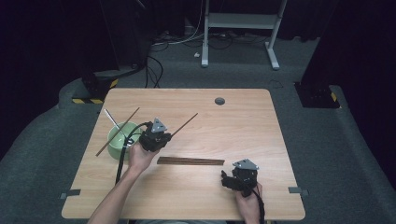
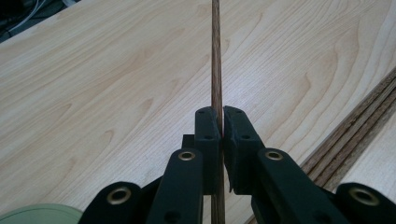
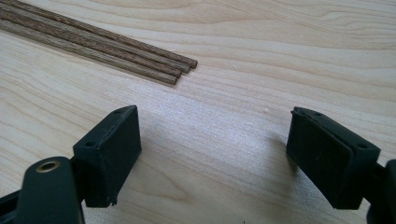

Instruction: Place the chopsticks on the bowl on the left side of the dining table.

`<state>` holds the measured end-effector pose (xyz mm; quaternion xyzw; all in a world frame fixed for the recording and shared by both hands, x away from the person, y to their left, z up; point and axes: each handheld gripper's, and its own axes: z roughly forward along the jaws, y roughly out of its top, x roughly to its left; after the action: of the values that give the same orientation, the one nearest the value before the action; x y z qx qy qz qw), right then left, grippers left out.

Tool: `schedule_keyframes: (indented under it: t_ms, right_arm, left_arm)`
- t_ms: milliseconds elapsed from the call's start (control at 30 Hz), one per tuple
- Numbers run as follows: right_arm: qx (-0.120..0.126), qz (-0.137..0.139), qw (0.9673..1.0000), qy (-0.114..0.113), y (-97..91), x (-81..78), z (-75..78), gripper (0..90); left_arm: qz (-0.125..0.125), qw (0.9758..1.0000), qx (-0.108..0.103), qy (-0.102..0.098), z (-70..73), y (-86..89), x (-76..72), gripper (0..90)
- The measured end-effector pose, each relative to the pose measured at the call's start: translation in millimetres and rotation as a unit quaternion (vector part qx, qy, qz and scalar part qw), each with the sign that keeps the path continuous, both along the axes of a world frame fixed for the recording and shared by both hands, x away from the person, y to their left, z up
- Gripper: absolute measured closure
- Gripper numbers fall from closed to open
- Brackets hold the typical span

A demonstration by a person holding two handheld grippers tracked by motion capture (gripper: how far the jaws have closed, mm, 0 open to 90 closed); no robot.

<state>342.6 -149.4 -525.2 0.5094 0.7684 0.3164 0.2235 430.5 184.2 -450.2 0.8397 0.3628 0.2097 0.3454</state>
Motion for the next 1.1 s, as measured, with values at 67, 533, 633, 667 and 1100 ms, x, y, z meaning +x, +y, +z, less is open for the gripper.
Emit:
schedule_keyframes:
  t_ms: [67,533,633,667,1100]
  right_arm:
    - [0.0,0.0,1.0,0.0,0.0,0.0,0.0,17.1]
    - [0.0,0.0,1.0,0.0,0.0,0.0,0.0,17.1]
    - [0.0,0.0,1.0,0.0,0.0,0.0,0.0,17.1]
    - [0.0,0.0,1.0,0.0,0.0,0.0,0.0,17.1]
    - [0.0,0.0,1.0,0.0,0.0,0.0,0.0,17.1]
  left_arm:
    - [-0.002,1.0,0.0,0.0,2.3,0.9,-0.8,84.0]
    - [0.001,1.0,-0.004,0.0,10.6,9.9,-4.6,84.1]
    - [0.0,1.0,-0.004,0.0,11.2,12.1,-4.8,84.1]
    - [0.002,1.0,-0.006,0.001,11.3,12.5,-5.0,84.0]
    - [0.002,0.9998,-0.017,-0.003,18.5,26.0,-9.7,84.0]
